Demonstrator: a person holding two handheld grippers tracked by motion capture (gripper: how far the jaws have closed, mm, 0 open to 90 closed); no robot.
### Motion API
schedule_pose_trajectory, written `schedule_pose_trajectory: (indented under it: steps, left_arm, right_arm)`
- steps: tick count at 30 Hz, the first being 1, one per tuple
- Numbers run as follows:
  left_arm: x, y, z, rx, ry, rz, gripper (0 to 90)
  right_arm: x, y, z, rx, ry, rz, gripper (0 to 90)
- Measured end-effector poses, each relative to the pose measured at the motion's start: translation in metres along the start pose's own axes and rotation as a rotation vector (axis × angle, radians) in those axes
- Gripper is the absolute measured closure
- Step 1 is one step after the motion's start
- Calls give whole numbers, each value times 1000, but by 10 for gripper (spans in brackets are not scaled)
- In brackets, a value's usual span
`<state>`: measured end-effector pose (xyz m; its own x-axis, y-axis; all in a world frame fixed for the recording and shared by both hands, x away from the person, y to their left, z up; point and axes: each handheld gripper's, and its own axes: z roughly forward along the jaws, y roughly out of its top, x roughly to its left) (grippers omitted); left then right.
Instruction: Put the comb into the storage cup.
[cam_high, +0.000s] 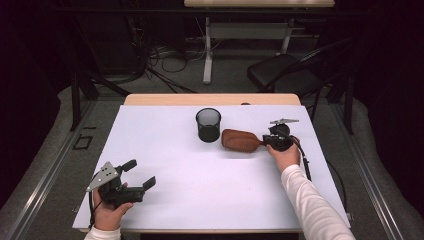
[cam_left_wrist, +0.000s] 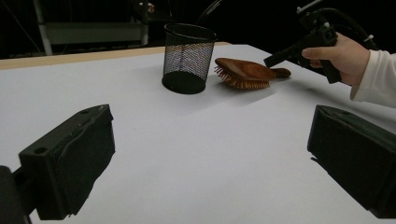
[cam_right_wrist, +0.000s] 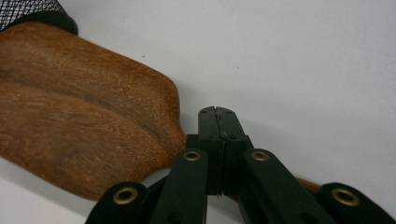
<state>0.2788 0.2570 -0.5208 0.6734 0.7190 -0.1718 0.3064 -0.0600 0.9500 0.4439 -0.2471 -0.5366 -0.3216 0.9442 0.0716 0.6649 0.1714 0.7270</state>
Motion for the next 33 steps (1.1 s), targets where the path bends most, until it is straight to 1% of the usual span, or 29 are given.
schedule_pose_trajectory:
  steps: [2, 7, 8, 19, 25, 33]
  left_arm:
    - [0, 0, 0, -1, -1, 0, 7]
    - [0, 0, 0, 0, -1, 3, 7]
    - [0, 0, 0, 0, -1, 3, 7]
    - [-1, 0, 0, -2, 1, 0, 7]
    - [0, 0, 0, -3, 2, -2, 7]
    - [0, 0, 0, -2, 3, -3, 7]
  right_arm:
    - [0, -1, -1, 5, 6, -4, 900]
    - [1, -4, -6, 17, 18, 5, 900]
    - [1, -5, -7, 17, 18, 13, 900]
    - [3, -16, -15, 24, 39, 20, 900]
    - [8, -23, -21, 18, 60, 13, 900]
    - [15, -33, -24, 13, 80, 20, 900]
